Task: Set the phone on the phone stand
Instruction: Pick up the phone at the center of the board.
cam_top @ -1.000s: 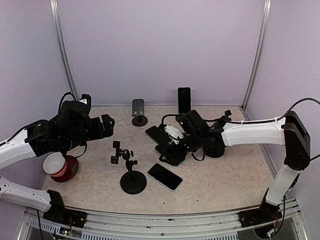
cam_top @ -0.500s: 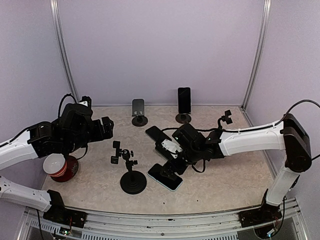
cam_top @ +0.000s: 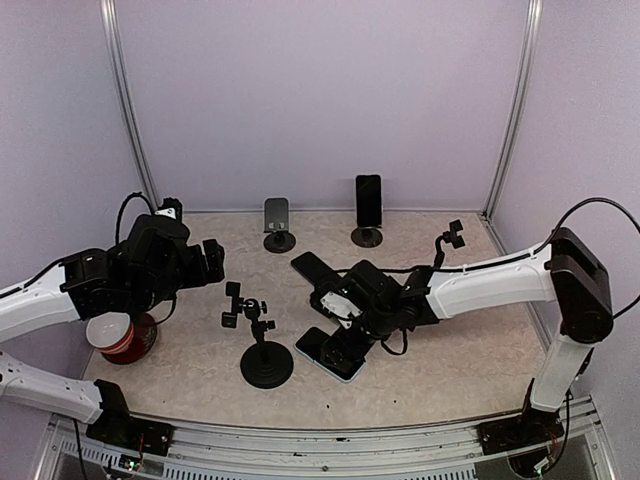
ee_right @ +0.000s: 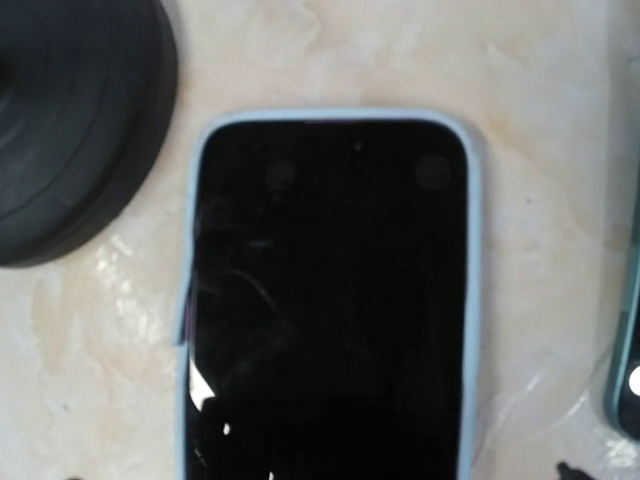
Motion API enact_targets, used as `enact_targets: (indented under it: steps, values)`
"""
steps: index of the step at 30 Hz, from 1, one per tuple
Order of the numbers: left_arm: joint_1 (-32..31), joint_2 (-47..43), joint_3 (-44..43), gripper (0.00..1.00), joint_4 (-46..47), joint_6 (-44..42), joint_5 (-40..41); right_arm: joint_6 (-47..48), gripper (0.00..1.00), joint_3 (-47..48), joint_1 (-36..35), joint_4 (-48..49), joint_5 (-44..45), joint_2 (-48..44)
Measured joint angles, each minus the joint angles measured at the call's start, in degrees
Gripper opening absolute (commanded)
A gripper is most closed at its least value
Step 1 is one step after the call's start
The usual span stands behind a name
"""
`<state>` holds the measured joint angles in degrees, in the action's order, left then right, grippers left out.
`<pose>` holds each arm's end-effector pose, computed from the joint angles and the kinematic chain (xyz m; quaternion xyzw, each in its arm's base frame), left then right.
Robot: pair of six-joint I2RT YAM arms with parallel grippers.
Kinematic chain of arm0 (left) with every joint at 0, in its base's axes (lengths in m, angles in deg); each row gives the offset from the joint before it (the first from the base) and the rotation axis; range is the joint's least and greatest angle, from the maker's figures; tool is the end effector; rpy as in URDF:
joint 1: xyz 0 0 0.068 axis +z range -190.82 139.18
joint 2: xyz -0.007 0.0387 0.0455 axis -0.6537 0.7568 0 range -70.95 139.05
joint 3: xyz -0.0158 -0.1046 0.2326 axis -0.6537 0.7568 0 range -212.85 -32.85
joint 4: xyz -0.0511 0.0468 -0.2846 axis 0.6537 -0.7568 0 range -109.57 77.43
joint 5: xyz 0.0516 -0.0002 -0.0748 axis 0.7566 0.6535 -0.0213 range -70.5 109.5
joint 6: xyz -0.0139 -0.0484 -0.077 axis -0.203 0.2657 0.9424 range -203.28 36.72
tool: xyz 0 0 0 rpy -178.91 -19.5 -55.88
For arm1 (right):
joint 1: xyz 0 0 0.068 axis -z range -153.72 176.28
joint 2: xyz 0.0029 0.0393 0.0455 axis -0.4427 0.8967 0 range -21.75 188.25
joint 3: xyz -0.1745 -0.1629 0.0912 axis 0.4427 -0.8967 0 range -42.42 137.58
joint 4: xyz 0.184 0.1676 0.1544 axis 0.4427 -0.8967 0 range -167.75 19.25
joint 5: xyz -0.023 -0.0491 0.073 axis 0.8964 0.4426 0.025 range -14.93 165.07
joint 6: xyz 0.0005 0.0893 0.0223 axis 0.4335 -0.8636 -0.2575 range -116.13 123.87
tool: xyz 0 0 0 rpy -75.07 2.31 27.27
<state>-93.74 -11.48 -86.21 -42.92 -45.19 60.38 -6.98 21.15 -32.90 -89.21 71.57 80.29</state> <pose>0.2167 -0.1970 0.2745 -0.0480 0.8498 -0.0826 0.5183 0.2067 0.3564 0.0969 -0.4001 0.8707 0.1873 0.2162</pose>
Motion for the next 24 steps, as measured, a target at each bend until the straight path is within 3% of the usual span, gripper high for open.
enact_targets:
  steps: [17,24]
  values:
    - [0.0,-2.6,1.4,0.99,-0.1,-0.2,1.7,-2.6,1.00,0.6,-2.6,-0.8,2.2,4.3]
    - [0.0,-2.8,1.8,0.99,-0.1,-0.2,1.6,-2.8,0.91,2.5,-3.3,-2.4,4.9,6.5]
